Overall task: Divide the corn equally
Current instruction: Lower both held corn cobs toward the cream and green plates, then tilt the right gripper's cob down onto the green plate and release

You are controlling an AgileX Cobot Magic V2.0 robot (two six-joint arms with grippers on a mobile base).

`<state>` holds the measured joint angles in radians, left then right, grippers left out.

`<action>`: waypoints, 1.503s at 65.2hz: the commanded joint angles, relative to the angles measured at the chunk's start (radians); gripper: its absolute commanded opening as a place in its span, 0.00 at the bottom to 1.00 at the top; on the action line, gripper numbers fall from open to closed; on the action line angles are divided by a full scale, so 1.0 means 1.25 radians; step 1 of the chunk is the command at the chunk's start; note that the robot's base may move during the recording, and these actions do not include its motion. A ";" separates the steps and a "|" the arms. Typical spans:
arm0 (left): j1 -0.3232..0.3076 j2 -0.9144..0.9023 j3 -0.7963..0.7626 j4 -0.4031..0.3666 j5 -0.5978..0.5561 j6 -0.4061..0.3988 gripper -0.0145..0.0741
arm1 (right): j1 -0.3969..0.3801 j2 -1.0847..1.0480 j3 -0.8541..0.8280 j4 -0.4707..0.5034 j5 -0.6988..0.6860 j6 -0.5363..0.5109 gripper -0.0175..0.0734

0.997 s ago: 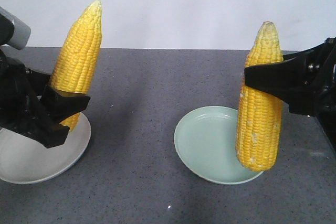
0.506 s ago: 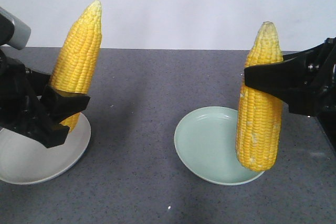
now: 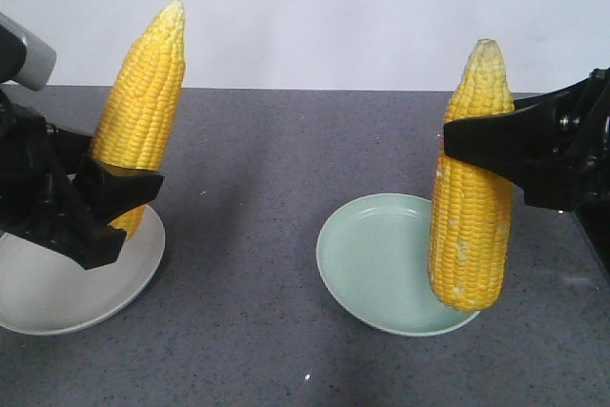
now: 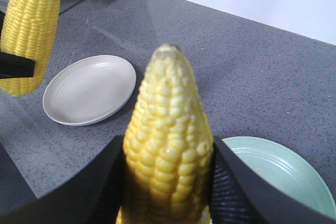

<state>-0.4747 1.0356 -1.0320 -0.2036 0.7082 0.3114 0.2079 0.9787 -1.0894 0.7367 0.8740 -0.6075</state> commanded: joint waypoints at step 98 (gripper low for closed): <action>-0.001 -0.014 -0.019 -0.011 -0.051 -0.008 0.50 | -0.003 0.630 -0.346 -0.176 0.171 0.317 0.48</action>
<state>-0.4747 1.0356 -1.0320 -0.2036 0.7082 0.3114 0.2079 1.7848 -1.4878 0.4809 1.1190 -0.2222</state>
